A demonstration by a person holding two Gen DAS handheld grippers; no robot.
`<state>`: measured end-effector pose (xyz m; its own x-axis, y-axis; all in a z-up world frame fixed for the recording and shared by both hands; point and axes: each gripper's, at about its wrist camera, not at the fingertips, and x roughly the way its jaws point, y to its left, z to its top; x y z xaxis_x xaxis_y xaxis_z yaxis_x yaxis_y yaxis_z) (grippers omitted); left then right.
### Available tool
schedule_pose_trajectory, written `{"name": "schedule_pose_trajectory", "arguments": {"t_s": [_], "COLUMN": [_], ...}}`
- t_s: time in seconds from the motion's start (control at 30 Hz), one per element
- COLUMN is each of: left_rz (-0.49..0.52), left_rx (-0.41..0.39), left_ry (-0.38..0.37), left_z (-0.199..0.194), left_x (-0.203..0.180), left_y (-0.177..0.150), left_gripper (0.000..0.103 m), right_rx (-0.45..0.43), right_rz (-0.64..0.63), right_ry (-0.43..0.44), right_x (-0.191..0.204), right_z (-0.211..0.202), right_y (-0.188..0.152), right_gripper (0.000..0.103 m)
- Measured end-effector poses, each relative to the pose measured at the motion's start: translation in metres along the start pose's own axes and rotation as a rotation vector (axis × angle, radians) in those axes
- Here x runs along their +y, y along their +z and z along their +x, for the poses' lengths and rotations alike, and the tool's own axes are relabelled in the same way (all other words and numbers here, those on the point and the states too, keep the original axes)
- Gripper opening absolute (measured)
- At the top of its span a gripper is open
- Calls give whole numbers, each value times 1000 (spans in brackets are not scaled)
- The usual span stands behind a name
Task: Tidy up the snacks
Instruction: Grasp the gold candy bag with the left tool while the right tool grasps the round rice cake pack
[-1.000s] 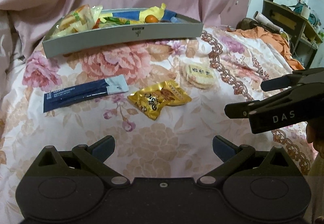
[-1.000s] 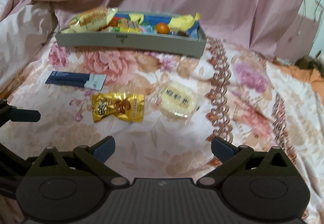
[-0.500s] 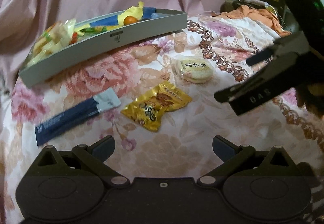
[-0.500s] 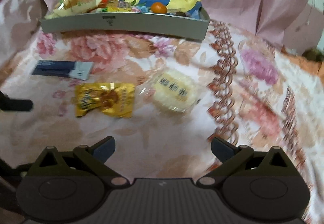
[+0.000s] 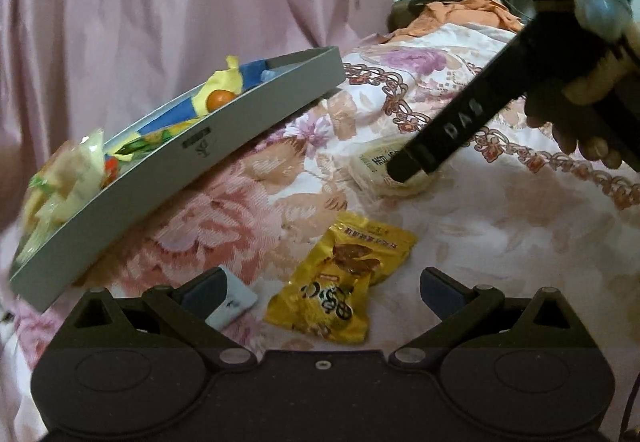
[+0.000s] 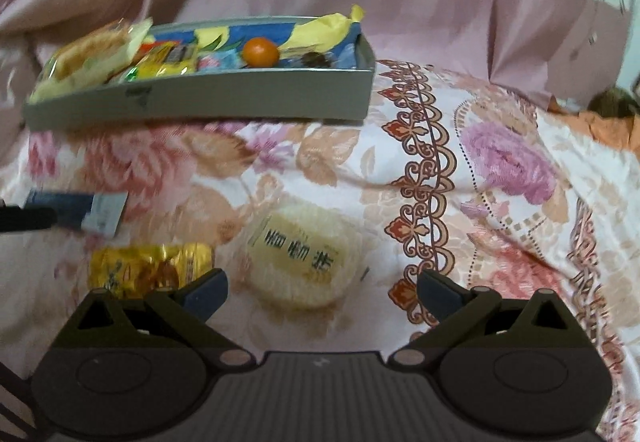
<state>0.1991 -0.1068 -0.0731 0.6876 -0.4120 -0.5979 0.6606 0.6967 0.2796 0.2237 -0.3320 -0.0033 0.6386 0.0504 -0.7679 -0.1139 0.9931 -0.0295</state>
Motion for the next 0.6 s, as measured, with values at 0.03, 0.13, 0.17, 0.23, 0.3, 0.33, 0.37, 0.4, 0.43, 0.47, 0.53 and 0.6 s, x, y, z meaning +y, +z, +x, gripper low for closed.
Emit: {"name": "schedule_pose_trajectory", "arguments": {"t_s": [0.03,0.13,0.17,0.23,0.3,0.33,0.37,0.4,0.43,0.47,0.53,0.6], "left_rz": [0,-25,-33,-40,-36,-33,-30,-28,-25,-22,-31,-52], "left_rx": [-1,-2,-1,5,18,23,28,32,36,41,53,59], "left_ry": [-8,-29,-37,-52,-66,-75,-85,-94,-105,-109,-112,-119], "left_z": [4,15,19,24,31,33,35,37,39,40,44,46], "left_x": [3,11,14,17,19,19,19,18,17,16,15,16], "left_y": [0,1,1,2,2,2,2,2,1,1,1,1], "left_gripper": [102,102,102,102,102,102,102,102,102,102,102,102], "right_rx": [-2,-6,-5,-3,0,0,1,2,3,3,1,1], "right_rz": [18,65,77,89,94,94,91,86,80,71,59,52], "right_ry": [9,35,40,46,50,54,56,57,58,58,57,57], "right_x": [-2,-7,-8,-7,-6,-5,-3,-1,0,3,6,9], "right_z": [2,9,11,15,20,22,24,25,27,29,31,34], "right_y": [1,4,5,5,6,6,7,7,7,8,8,10], "right_gripper": [103,103,103,103,103,103,103,103,103,103,103,103]}}
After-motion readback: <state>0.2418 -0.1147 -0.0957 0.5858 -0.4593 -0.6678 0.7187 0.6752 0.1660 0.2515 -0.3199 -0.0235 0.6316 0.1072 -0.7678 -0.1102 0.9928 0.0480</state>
